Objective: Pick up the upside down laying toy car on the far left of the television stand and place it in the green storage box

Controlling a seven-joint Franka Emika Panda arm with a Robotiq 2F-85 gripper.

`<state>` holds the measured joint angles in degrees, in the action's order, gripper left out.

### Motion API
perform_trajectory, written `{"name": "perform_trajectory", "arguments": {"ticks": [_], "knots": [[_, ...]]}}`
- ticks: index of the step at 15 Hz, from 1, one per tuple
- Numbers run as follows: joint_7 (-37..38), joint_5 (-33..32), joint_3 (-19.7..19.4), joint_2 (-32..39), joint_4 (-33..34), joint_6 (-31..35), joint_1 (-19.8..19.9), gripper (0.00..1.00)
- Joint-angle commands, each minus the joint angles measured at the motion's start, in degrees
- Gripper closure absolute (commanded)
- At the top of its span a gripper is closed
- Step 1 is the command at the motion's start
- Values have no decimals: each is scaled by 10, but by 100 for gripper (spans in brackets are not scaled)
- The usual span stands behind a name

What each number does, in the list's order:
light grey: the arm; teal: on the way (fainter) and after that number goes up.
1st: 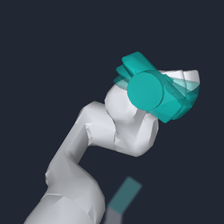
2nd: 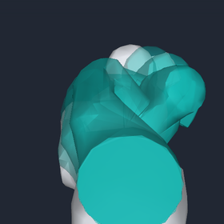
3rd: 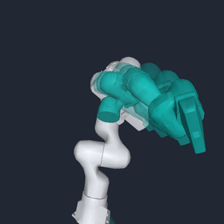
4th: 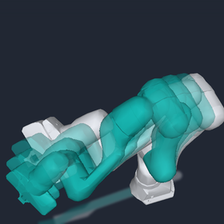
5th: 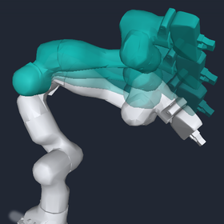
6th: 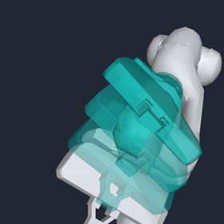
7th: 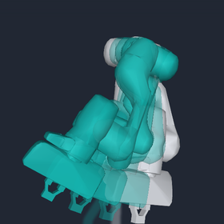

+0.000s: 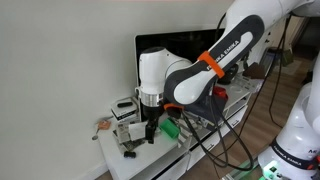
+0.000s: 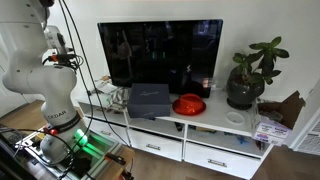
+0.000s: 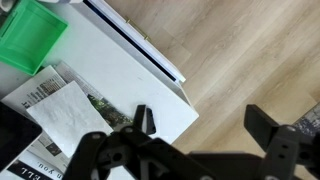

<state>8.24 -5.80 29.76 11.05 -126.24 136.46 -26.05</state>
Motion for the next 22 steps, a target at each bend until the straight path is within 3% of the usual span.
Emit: {"name": "perform_trajectory", "arguments": {"ticks": [1,3,7,8,9,17,22], "knots": [[29,-70,-44,87,53,33,-38,0],[39,-100,-74,123,85,25,-57,0],[22,-98,-106,186,143,39,-72,0],[11,-90,-108,203,164,33,-74,0],[10,-80,-105,167,121,35,-67,0],[8,-79,-109,177,130,35,-69,0],[-33,-97,-117,275,210,23,-94,0]]}}
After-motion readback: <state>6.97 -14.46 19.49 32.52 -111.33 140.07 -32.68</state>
